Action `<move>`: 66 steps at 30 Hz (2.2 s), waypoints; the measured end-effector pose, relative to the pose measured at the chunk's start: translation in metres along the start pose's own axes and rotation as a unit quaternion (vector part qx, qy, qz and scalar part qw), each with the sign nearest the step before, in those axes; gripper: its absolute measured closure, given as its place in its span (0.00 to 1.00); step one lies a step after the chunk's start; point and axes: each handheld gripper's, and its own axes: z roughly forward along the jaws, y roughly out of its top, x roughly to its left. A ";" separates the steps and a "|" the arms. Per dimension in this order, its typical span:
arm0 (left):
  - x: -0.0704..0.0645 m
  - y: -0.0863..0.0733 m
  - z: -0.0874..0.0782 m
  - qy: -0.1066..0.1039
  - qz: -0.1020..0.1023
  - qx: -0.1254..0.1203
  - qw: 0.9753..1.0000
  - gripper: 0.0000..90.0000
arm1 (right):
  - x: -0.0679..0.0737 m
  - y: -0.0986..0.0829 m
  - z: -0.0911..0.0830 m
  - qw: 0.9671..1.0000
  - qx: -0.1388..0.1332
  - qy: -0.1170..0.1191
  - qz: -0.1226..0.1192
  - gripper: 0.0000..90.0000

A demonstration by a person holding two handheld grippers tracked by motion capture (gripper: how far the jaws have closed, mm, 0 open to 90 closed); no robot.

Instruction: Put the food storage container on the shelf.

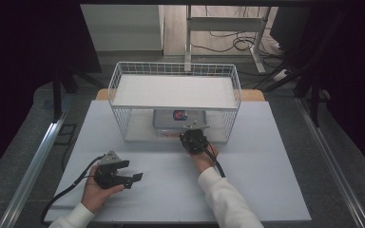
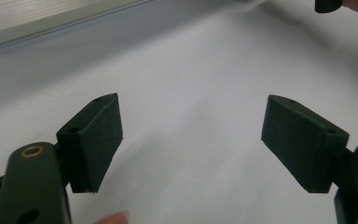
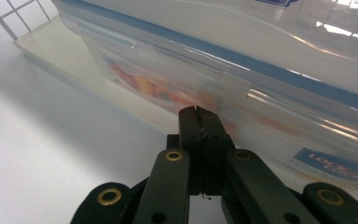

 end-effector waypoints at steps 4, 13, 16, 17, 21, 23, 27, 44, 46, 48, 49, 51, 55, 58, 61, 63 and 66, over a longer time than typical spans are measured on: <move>0.000 0.000 0.001 0.000 -0.001 0.001 1.000 0.22 | -0.001 0.003 0.002 1.000 0.001 -0.004 0.002 0.99; 0.000 0.000 0.000 -0.001 0.001 0.001 1.000 0.22 | 0.001 0.004 -0.005 1.000 -0.004 0.005 -0.008 0.99; 0.000 -0.001 -0.001 0.000 0.001 -0.001 1.000 0.22 | 0.005 0.005 -0.013 1.000 -0.009 0.016 -0.015 0.99; 0.000 -0.001 -0.001 0.001 0.002 0.001 1.000 0.22 | 0.006 0.005 -0.016 1.000 -0.009 0.019 -0.019 0.99; -0.001 -0.001 -0.003 0.001 0.000 -0.003 1.000 0.22 | 0.009 0.004 -0.028 0.999 -0.009 0.033 -0.032 0.99; -0.002 -0.001 -0.004 0.002 0.001 -0.002 1.000 0.22 | 0.010 0.002 -0.035 0.998 -0.008 0.040 -0.040 0.99; -0.003 -0.002 -0.006 0.007 0.003 -0.004 1.000 0.22 | 0.011 -0.001 -0.045 0.997 -0.009 0.050 -0.052 0.99; -0.005 -0.008 -0.019 0.026 -0.003 -0.014 1.000 0.22 | -0.031 -0.076 -0.138 0.996 -0.007 0.087 -0.030 0.47; -0.005 -0.009 -0.021 0.026 -0.007 -0.016 0.999 0.22 | -0.035 -0.080 -0.144 0.996 -0.006 0.087 -0.024 0.44; -0.005 -0.011 -0.022 0.029 -0.005 -0.016 0.999 0.22 | -0.046 -0.096 -0.162 0.996 -0.005 0.089 0.000 0.40; -0.005 -0.011 -0.022 0.029 -0.005 -0.016 0.999 0.22 | -0.048 -0.100 -0.166 0.996 -0.006 0.089 0.003 0.39; -0.005 -0.013 -0.024 0.032 -0.008 -0.017 0.999 0.22 | -0.055 -0.113 -0.176 0.997 -0.003 0.081 0.005 0.36; -0.005 -0.014 -0.025 0.037 -0.005 -0.015 0.999 0.22 | -0.064 -0.128 -0.184 0.998 0.004 0.058 0.016 0.34; -0.006 -0.015 -0.025 0.036 -0.004 -0.017 0.999 0.22 | -0.071 -0.137 -0.188 0.999 0.007 0.046 0.028 0.34; -0.006 -0.015 -0.025 0.037 -0.004 -0.016 0.999 0.22 | -0.076 -0.139 -0.189 0.999 0.004 0.039 0.031 0.33; -0.006 -0.015 -0.025 0.039 -0.002 -0.016 0.999 0.22 | -0.076 -0.136 -0.189 0.999 -0.003 0.038 0.031 0.33; -0.006 -0.015 -0.025 0.041 0.000 -0.014 0.999 0.22 | -0.075 -0.136 -0.188 0.999 -0.002 0.040 0.028 0.33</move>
